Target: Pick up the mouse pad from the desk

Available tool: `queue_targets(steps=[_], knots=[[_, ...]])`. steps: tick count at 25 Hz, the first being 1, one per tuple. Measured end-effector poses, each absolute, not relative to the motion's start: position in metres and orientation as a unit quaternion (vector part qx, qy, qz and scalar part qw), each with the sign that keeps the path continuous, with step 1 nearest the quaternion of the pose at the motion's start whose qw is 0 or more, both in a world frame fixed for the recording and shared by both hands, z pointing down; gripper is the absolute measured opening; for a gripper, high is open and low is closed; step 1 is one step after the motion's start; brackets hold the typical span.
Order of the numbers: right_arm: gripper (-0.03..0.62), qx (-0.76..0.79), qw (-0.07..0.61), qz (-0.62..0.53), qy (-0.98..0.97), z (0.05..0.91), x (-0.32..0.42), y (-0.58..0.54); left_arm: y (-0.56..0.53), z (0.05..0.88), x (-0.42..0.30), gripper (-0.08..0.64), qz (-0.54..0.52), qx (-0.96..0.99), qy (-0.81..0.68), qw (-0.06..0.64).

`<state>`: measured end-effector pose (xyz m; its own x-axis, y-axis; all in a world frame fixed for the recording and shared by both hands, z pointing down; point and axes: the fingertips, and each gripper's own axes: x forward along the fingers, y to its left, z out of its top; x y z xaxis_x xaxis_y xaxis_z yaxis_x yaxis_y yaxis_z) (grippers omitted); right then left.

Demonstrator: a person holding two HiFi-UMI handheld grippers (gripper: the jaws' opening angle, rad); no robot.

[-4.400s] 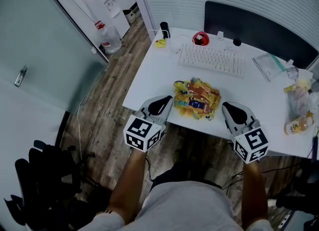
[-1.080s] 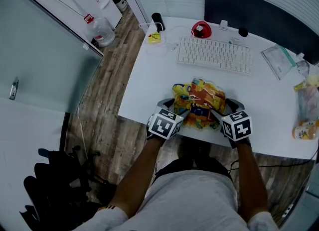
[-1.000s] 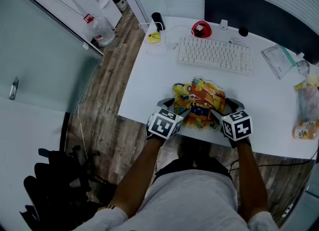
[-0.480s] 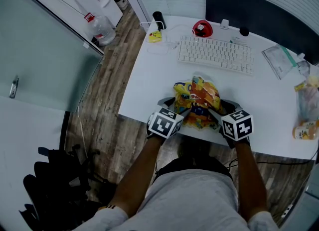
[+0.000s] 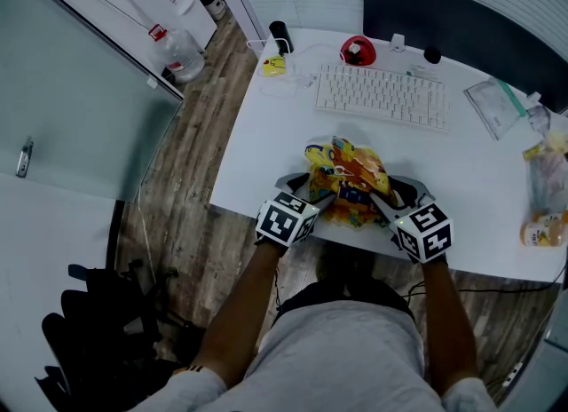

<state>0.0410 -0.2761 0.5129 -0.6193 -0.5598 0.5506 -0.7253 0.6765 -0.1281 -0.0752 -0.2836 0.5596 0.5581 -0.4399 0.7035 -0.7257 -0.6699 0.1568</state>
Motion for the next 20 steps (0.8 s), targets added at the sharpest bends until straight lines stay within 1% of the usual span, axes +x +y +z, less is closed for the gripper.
queue_targets(steps=[3,10,15,20], knots=[[0.173,0.355,0.229,0.154,-0.893,0.504,0.04,-0.274,-0.287,0.557,-0.081,0.314,0.312,0.856,-0.348,0.221],[0.147,0.325,0.175,0.14,-0.919,0.484,0.042,-0.265,-0.296,0.544,-0.092,0.318,0.276,0.867,-0.356,0.213],[0.143,0.291,0.146,0.145,-0.934,0.473,0.042,-0.257,-0.297,0.534,-0.088,0.319,0.247,0.888,-0.326,0.211],[0.138,0.262,0.126,0.145,-0.946,0.459,0.042,-0.25,-0.297,0.518,-0.083,0.319,0.189,0.914,-0.284,0.222]])
